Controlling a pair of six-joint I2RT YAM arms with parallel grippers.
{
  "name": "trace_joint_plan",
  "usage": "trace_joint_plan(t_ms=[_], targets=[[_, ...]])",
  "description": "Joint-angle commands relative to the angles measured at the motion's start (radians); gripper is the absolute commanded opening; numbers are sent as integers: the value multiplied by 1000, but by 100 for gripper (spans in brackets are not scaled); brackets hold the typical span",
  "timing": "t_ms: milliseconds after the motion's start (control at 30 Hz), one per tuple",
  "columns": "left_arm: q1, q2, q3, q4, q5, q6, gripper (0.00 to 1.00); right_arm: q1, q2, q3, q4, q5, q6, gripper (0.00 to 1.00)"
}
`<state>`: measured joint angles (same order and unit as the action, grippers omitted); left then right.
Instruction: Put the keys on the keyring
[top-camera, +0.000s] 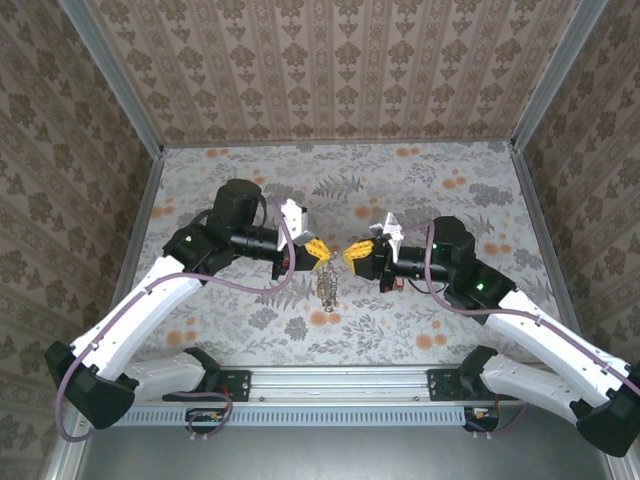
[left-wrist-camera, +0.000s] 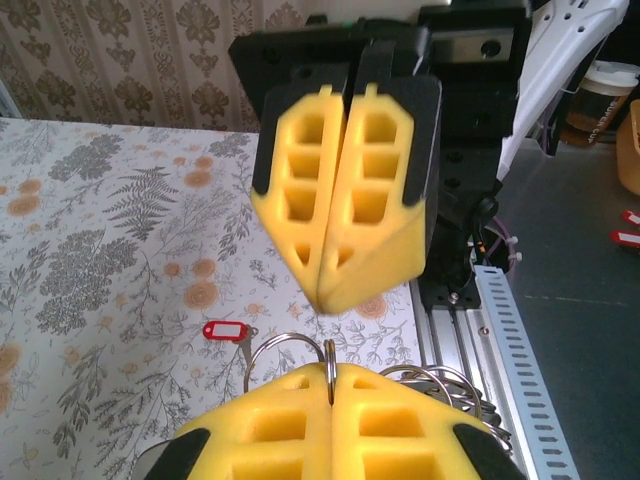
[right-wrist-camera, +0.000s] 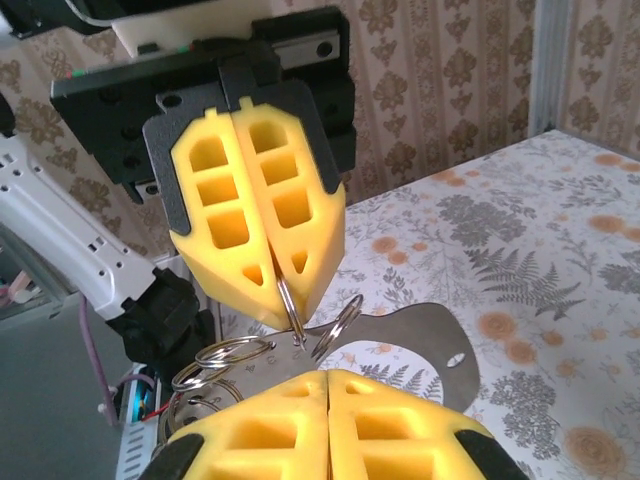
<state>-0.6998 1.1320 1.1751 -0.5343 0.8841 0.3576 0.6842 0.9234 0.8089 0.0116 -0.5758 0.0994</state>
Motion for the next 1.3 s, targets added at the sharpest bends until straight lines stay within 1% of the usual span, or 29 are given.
trace_joint_plan(t_ms=[0,100,333,433,533,633,967,1067,1200,1267], targets=[[-5,-6,53,-10,56,29,0,23,17,48,47,-91,-42,8],[-7,12,72,-30,90,33,0,31,38,71,29,-99,-58,5],[-13,34,97,-56,117,40,0,31,34,63,37,-61,-61,6],[-17,37,108,-70,121,40,0,24,34,61,22,5,-48,5],[-19,40,116,-82,119,44,0,8,27,53,34,23,-27,6],[-21,44,120,-87,119,45,0,-6,16,40,61,27,-11,6],[-26,61,144,-106,115,58,0,-34,-1,30,71,47,2,7],[-29,59,149,-110,112,60,0,-39,1,30,74,42,6,7],[-29,54,149,-109,105,61,0,-39,2,36,73,-14,-2,9],[-30,48,148,-108,100,67,0,-38,-16,27,54,-33,-19,11]])
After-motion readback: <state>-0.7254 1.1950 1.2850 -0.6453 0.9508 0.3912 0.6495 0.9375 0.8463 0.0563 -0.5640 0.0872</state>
